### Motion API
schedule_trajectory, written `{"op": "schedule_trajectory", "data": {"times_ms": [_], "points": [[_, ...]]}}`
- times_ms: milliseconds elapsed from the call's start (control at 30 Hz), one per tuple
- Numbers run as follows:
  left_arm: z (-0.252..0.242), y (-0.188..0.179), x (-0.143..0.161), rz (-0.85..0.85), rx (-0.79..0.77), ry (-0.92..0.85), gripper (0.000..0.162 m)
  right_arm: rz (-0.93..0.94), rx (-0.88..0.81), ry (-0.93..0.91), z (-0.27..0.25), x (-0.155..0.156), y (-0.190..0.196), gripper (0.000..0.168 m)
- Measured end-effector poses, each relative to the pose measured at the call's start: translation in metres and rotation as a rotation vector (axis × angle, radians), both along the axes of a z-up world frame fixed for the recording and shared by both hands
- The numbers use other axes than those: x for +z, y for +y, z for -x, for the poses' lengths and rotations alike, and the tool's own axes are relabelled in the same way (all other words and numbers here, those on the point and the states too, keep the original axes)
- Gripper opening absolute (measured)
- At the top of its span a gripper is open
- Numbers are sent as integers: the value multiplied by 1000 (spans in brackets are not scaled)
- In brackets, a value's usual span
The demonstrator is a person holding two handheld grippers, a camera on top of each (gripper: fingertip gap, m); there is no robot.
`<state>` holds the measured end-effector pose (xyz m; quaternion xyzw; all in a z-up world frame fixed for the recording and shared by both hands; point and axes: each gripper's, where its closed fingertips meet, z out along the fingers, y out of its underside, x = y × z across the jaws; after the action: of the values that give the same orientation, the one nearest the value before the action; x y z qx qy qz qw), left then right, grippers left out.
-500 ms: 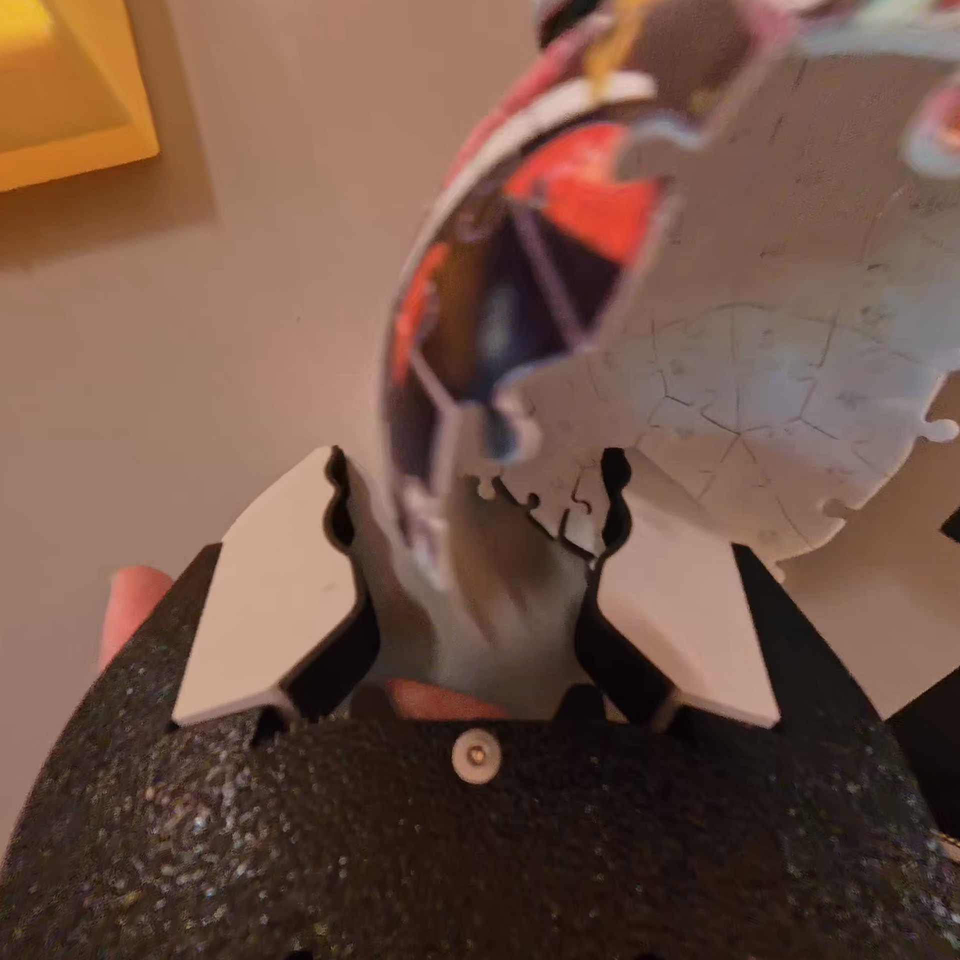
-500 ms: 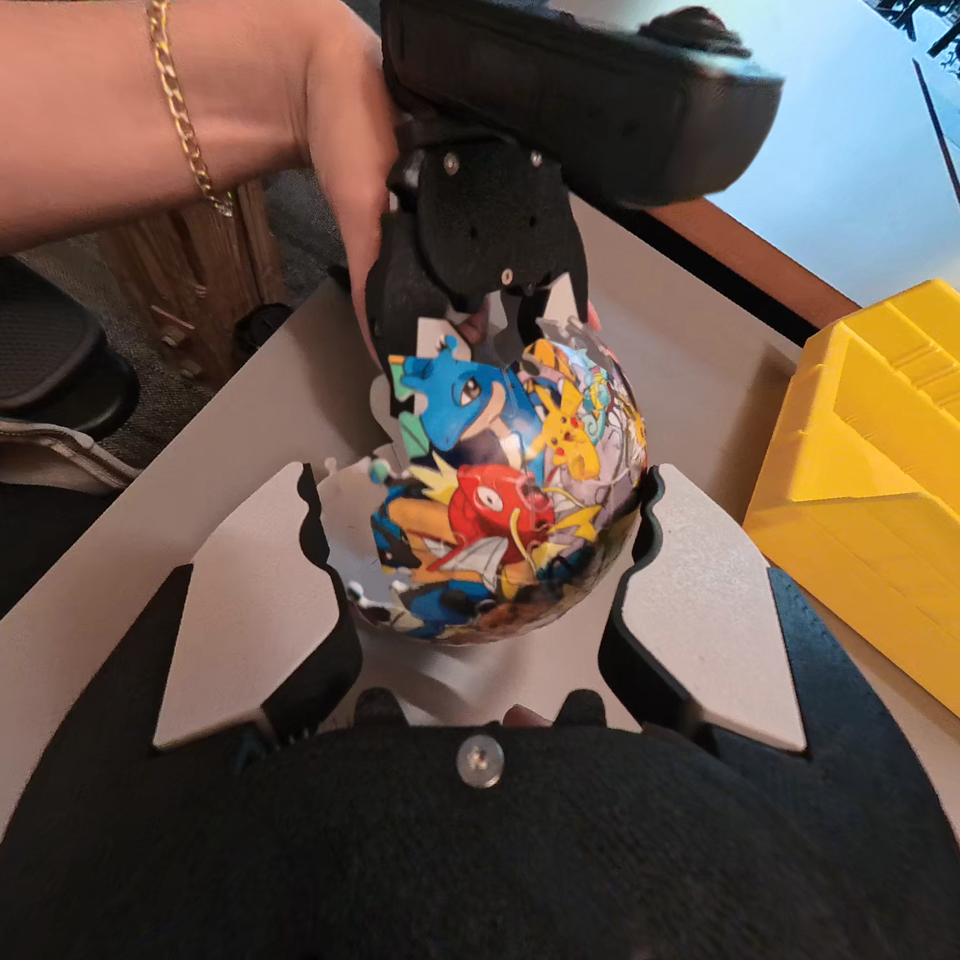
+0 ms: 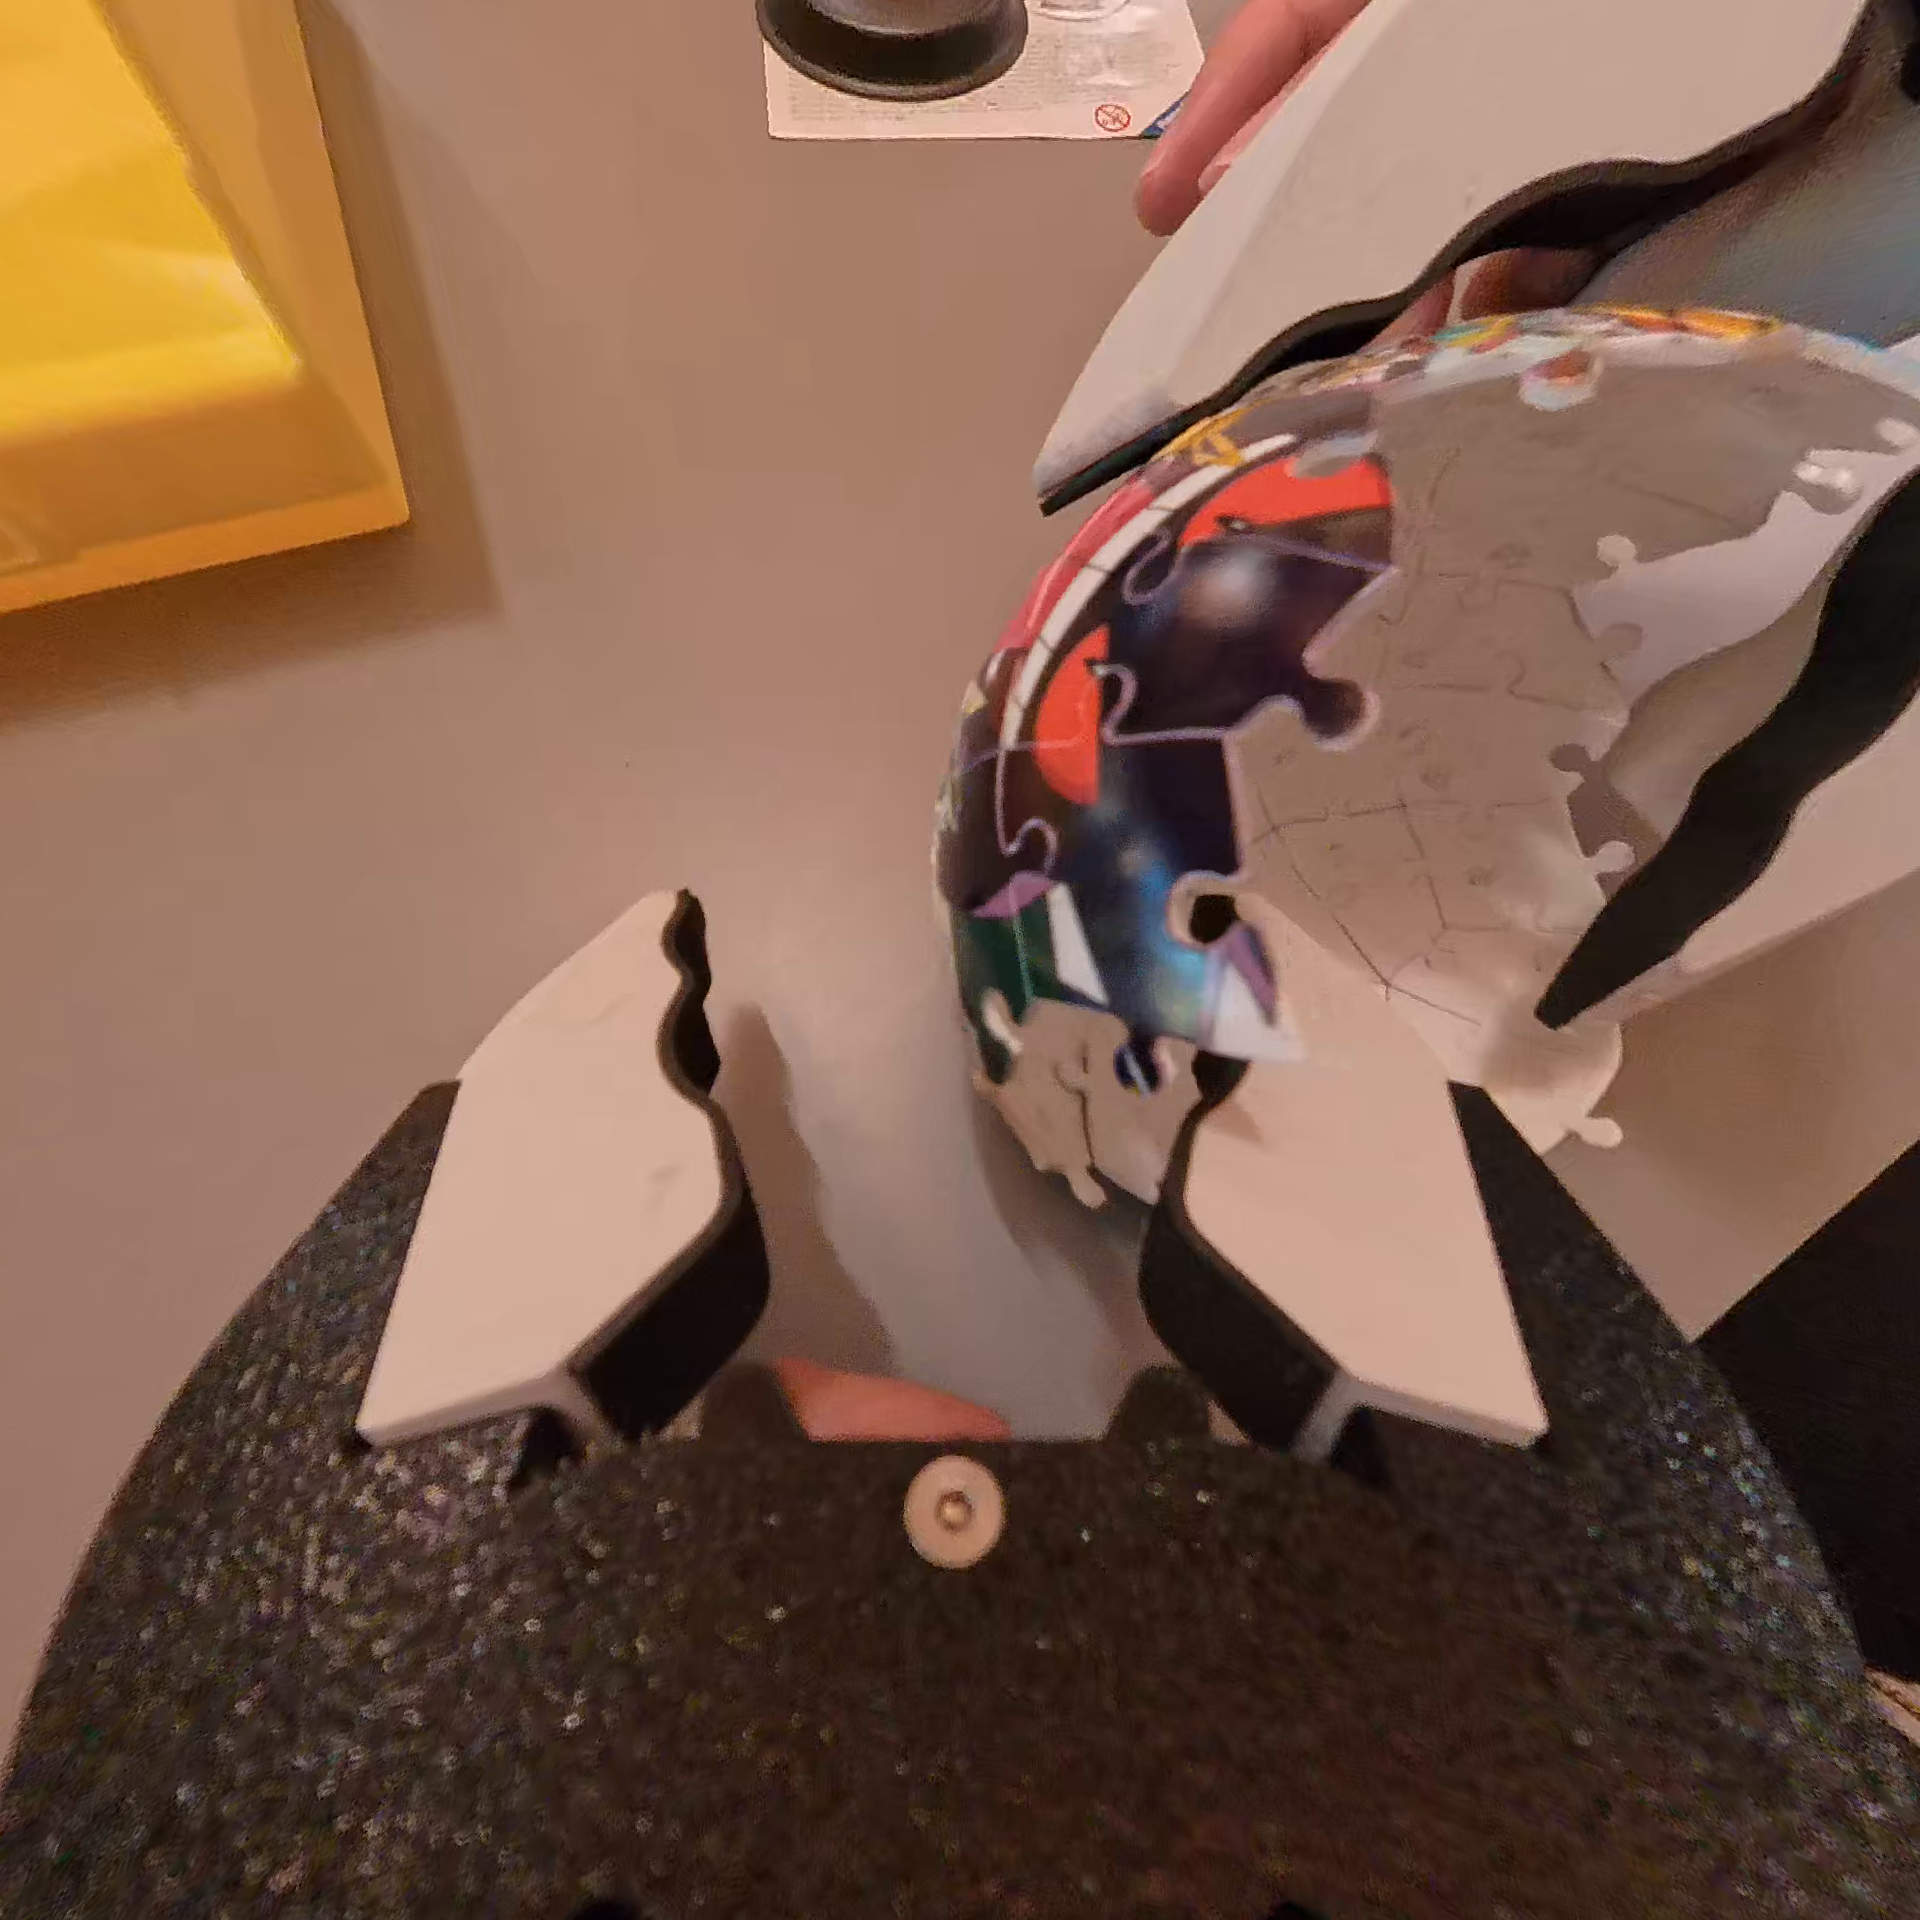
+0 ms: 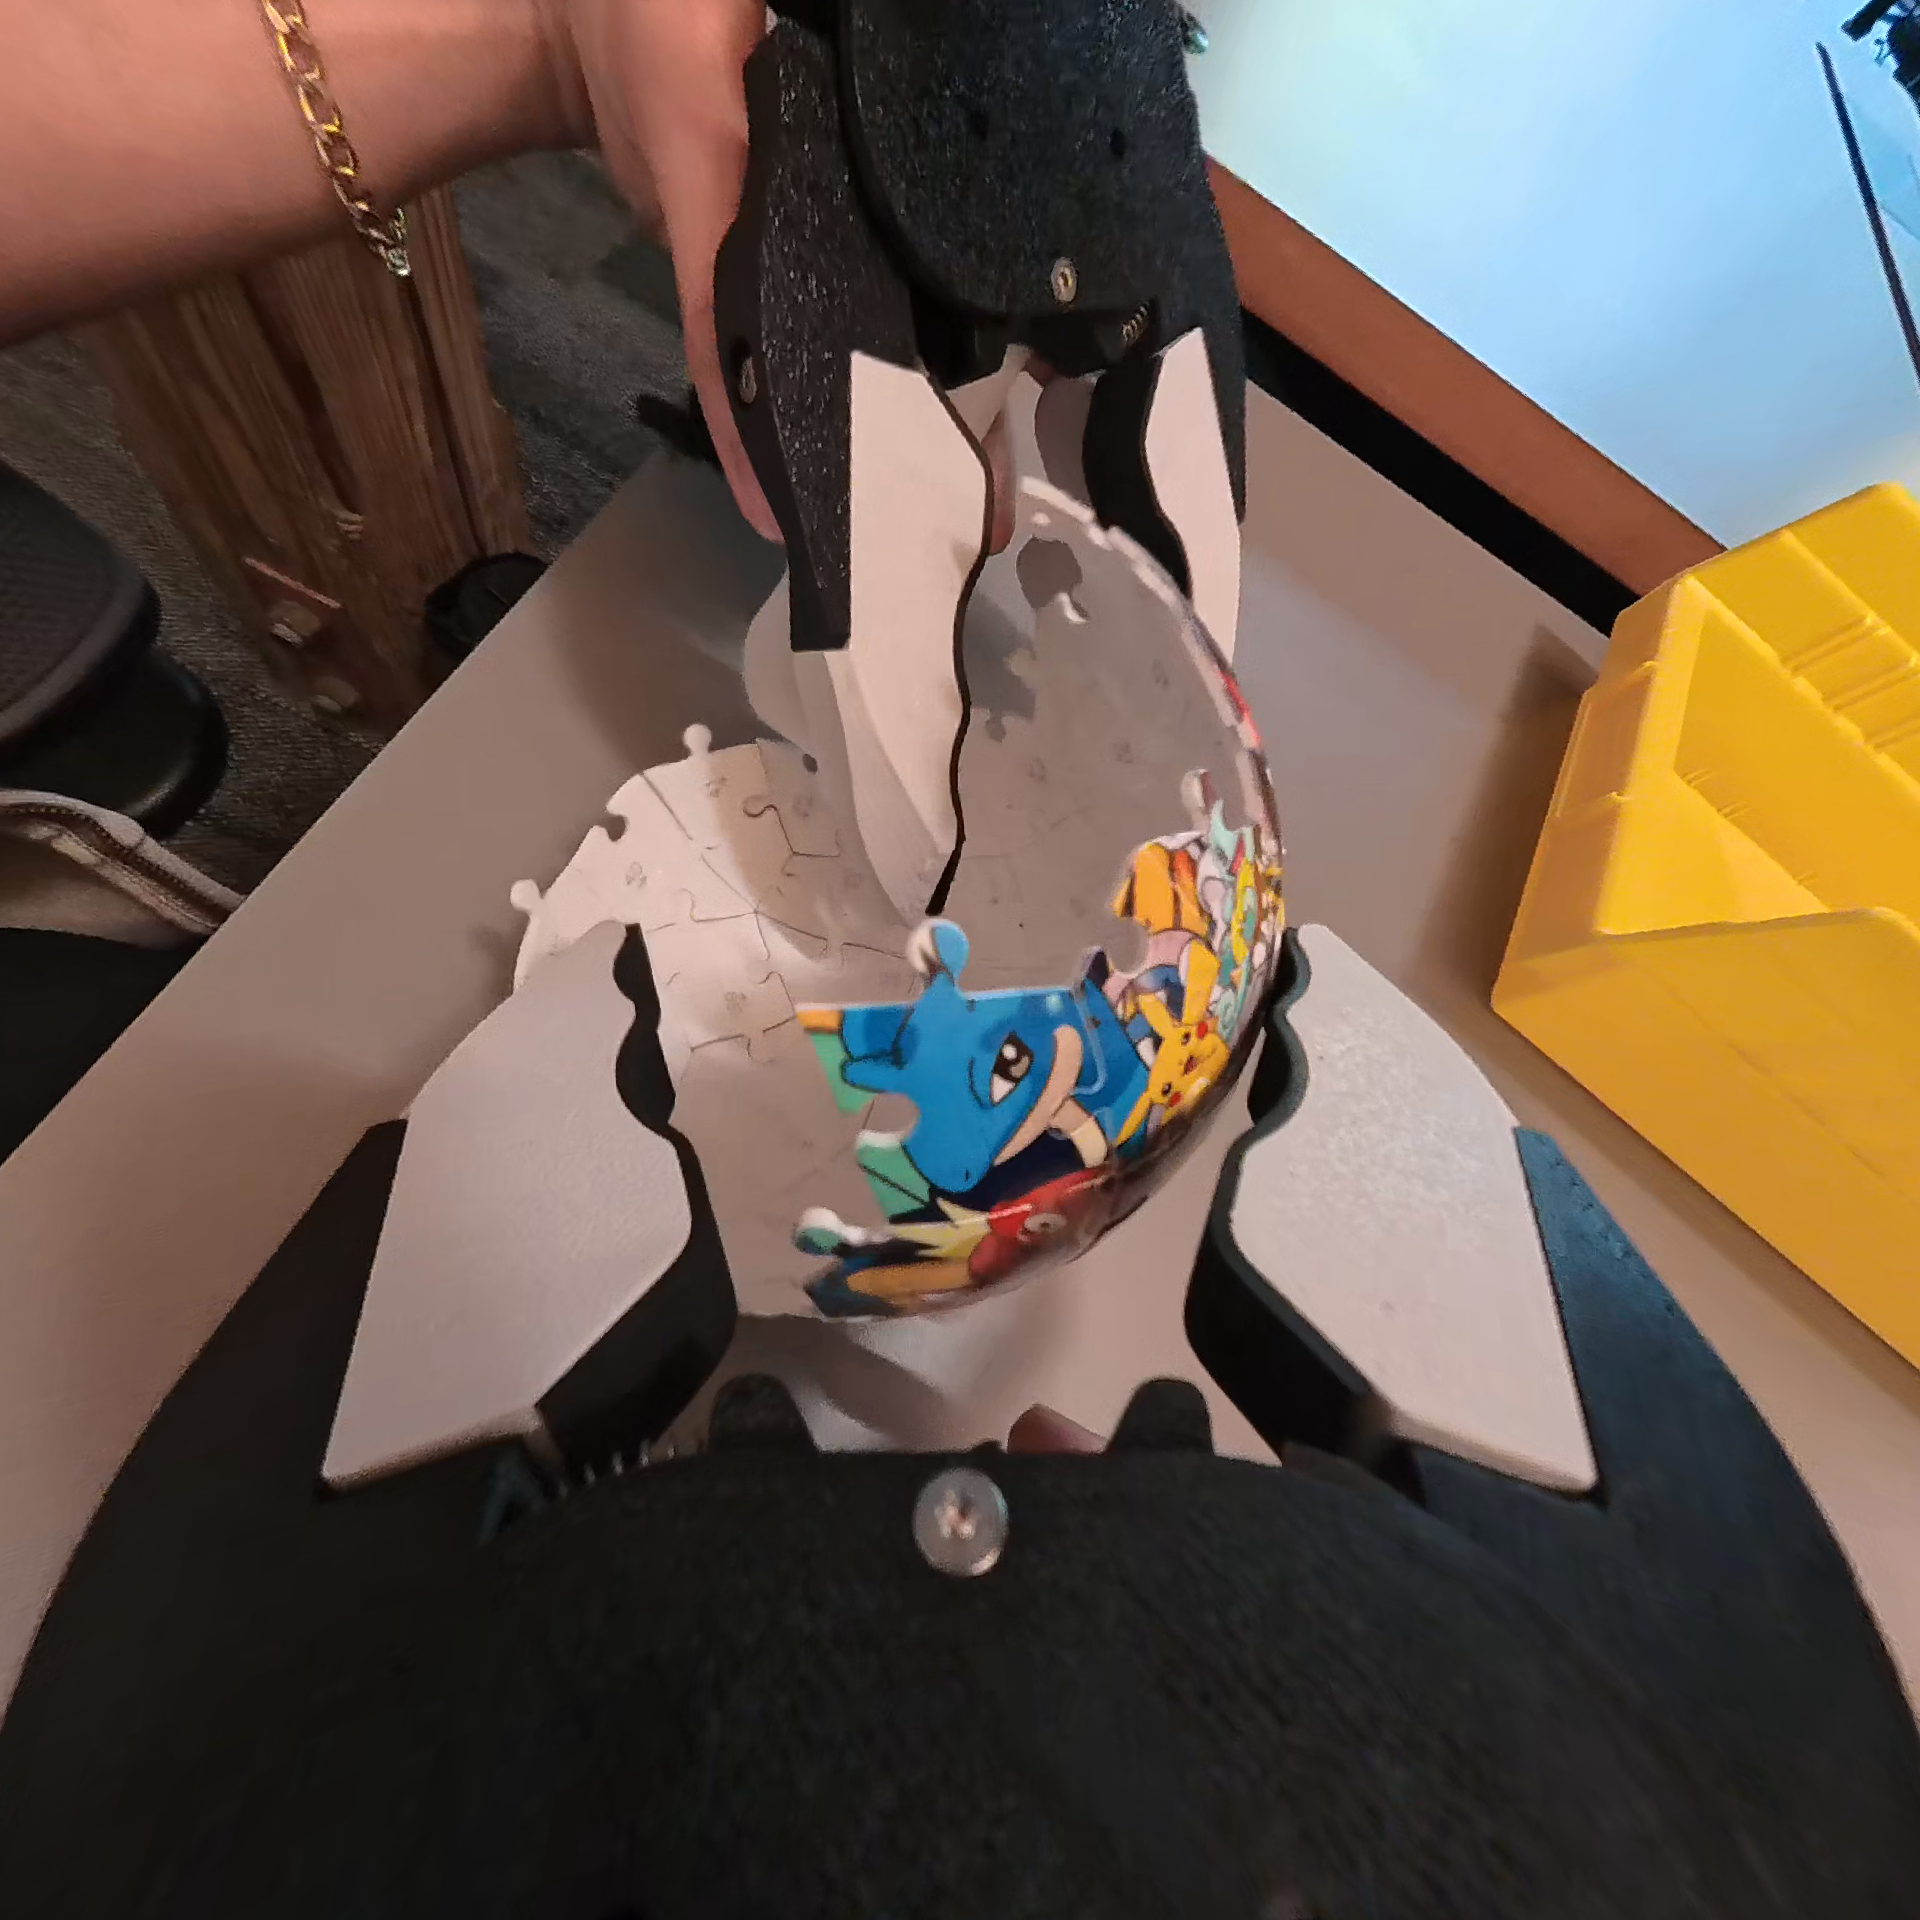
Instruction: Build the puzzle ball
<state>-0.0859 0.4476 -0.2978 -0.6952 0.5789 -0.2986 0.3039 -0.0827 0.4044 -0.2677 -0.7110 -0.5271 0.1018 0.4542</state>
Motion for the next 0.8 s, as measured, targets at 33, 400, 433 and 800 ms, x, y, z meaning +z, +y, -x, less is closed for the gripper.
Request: {"op": "schedule_trajectory", "data": {"times_ms": [33, 400, 433, 800], "points": [[-1, -2, 0, 3, -9, 6, 89, -2, -5, -1, -1, 0, 0, 110], [-23, -22, 13, 150, -78, -89, 66, -46, -108, 59, -19, 11, -10, 105], [-25, -23, 16, 161, -81, -107, 66, -48, -120, 51, -21, 10, -12, 105], [-26, -25, 22, 286, 54, -29, 68, -158, -383, 21, -14, 26, -75, 86]]}}
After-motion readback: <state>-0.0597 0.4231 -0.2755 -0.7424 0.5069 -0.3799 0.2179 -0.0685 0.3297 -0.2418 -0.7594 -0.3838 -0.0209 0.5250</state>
